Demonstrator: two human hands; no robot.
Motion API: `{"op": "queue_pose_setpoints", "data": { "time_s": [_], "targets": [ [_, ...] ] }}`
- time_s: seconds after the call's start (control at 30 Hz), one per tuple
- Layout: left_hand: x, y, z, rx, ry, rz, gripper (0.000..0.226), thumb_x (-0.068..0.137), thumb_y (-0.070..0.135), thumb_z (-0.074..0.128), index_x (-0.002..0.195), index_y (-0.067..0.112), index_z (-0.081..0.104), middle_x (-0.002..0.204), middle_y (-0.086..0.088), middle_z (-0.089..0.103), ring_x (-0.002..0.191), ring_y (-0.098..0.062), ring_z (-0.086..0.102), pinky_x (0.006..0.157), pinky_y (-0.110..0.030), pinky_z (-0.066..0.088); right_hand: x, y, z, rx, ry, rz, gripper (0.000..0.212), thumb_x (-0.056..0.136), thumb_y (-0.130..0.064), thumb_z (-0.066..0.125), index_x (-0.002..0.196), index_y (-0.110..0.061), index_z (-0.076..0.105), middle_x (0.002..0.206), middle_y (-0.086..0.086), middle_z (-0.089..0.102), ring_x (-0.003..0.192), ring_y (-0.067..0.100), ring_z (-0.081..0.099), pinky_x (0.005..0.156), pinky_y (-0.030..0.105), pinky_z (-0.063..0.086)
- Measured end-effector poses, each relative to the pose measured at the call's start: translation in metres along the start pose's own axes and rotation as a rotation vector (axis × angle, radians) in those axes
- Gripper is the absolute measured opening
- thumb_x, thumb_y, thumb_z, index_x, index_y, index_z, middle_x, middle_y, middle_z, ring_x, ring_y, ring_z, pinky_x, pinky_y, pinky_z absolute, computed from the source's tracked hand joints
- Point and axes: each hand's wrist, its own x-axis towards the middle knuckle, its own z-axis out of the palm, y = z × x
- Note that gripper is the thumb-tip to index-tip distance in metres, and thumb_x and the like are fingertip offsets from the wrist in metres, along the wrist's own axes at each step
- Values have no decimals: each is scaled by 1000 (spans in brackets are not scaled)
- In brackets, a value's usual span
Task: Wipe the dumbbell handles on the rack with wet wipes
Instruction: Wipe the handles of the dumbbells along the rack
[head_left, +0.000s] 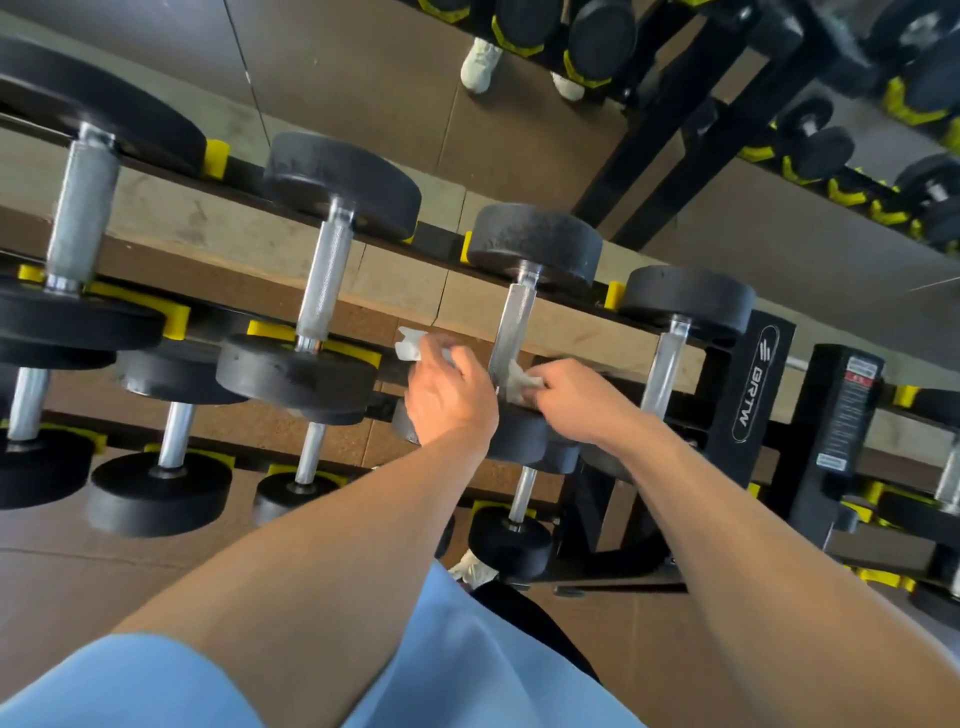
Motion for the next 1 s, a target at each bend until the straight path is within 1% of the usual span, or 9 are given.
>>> {"op": "queue_pose_setpoints", "data": {
  "time_s": [0.1, 0.3, 0.4, 0.5, 0.57, 0.67, 0.77, 0.83, 1.0],
  "targets": [
    [-1, -2, 1, 10, -6, -25, 30, 91, 42, 27, 108, 33, 50, 103, -5, 64, 95, -28, 59, 83, -46, 49, -21, 8, -7, 228, -14, -144, 17, 101, -30, 53, 93, -33, 68, 88, -5, 68, 85, 13, 63, 75, 34, 49],
    [-3, 1, 1, 21, 4, -45, 22, 99, 37, 38, 118, 31, 49, 110, -3, 62, 98, -24, 60, 77, -37, 48, -50, 44, 3, 1320, 98, 30, 31, 101, -23, 55, 131, -17, 58, 122, 3, 70, 114, 21, 66, 102, 42, 51],
    [-7, 4, -2, 16, 34, -38, 18, 100, 35, 43, 116, 32, 49, 108, -2, 61, 99, -24, 59, 78, -37, 48, -66, 76, 3, 1543, 175, 80, 24, 101, -24, 54, 124, -21, 57, 123, 5, 68, 114, 23, 65, 101, 41, 51],
    [-15, 12, -3, 199, 160, 133, 14, 100, 33, 48, 114, 32, 49, 104, 5, 54, 107, -21, 55, 99, -42, 43, -67, 113, -6, 1595, 320, 163, 24, 100, -25, 57, 124, -21, 57, 122, 4, 68, 112, 22, 65, 95, 38, 54],
    [-28, 20, 1, 265, 215, 312, 16, 99, 30, 52, 114, 29, 48, 111, 3, 54, 113, -20, 50, 104, -37, 36, -64, 136, -15, 1465, 478, 194, 23, 99, -28, 60, 121, -21, 63, 110, -2, 70, 103, 17, 66, 86, 36, 57],
    [-66, 34, 24, 186, 118, 514, 22, 98, 30, 54, 118, 28, 47, 119, 0, 55, 109, -18, 48, 93, -29, 38, -59, 165, -33, 836, 782, 44, 15, 97, -35, 61, 103, -24, 70, 84, -11, 68, 80, 11, 65, 69, 26, 53],
    [-113, 45, 71, 84, 23, 440, 19, 99, 29, 52, 117, 31, 46, 116, 7, 55, 97, -11, 51, 80, -28, 43, -33, 186, -53, 290, 681, -454, 30, 99, -12, 56, 124, -25, 67, 116, -16, 65, 108, -2, 59, 91, 4, 39],
    [-134, 48, 105, 24, -23, 240, 21, 100, 30, 51, 120, 32, 46, 119, 10, 54, 103, -7, 50, 84, -26, 41, 2, 203, -65, -138, 528, -666, 40, 92, -1, 62, 128, -17, 67, 135, 2, 61, 129, 16, 54, 112, 24, 36],
    [-138, 35, 156, 35, -49, 47, 28, 100, 37, 49, 128, 34, 44, 122, 8, 55, 112, -15, 54, 88, -32, 46, 33, 225, -73, -482, 405, -737, 28, 93, -9, 59, 118, -11, 71, 131, 19, 62, 127, 35, 55, 110, 48, 43]
  ]
}}
